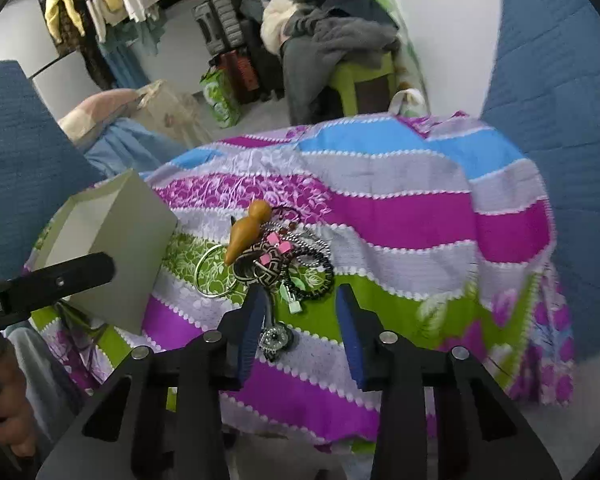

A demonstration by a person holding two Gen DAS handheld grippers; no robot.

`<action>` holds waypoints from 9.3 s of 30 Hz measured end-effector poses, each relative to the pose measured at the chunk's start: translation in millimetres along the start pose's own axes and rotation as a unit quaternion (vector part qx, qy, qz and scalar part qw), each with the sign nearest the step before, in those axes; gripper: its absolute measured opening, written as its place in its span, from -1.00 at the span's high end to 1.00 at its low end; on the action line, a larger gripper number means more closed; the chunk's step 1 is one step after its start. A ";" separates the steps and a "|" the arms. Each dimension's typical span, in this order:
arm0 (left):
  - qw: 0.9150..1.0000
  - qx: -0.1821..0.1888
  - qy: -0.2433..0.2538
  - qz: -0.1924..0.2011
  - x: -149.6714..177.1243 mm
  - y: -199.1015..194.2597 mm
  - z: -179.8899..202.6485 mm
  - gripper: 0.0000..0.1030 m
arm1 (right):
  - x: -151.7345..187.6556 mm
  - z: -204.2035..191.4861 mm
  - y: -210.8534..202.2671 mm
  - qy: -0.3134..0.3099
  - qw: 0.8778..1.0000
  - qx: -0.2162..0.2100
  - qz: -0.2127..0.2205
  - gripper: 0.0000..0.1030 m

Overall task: Organize jewelry
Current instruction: 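Grasp the black coiled hair tie with the right tool while the left grasps the gourd pendant, then lift the orange gourd pendant with the left tool while the right tool lifts the hair tie, then lower both held items into the white box and open both tools, then withdraw both tools from the box back toward the jewelry pile, then grasp the patterned bangle with the left tool while the right tool grasps a green charm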

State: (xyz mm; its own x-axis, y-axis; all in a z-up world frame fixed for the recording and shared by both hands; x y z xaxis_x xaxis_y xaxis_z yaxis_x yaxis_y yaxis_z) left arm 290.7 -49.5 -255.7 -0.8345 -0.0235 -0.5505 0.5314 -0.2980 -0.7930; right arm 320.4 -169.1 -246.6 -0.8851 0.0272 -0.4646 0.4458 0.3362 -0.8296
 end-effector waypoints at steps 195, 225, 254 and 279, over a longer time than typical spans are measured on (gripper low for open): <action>0.979 -0.156 0.003 0.127 -4.5 -214.9 -107.2 -0.57 | -35.8 -242.6 -99.7 -0.118 0.985 -0.088 0.089 0.22; 0.990 -0.056 0.046 0.124 17.0 -139.8 31.8 -0.54 | 18.6 -68.2 -152.9 -0.048 0.988 -0.022 0.145 0.23; 0.999 -0.004 0.016 -0.034 2.6 95.0 7.3 0.02 | 17.1 2.9 43.2 -0.031 0.999 0.000 -0.017 0.51; 0.999 -0.003 0.014 -0.048 -1.2 143.1 -5.8 0.79 | 23.8 -14.5 91.3 -0.105 0.993 0.042 -0.042 0.73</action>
State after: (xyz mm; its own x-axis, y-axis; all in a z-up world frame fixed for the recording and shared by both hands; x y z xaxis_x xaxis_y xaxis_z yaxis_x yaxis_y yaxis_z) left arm 368.6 -86.6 -370.0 -0.8771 0.0321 -0.4791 0.4502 -0.2921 -0.8438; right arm 338.1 -124.1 -328.9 -0.8764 -0.1971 -0.4394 0.3890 0.2484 -0.8871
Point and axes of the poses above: each gripper's, at about its wrist camera, not at the fingertips, and y roughly the way its jaws point, z to its right, x to its underside, the point moved 3 cm from there along y, roughly the way its jaws point, and after that the axes turned 12 degrees about y, right-handed, at the moved point
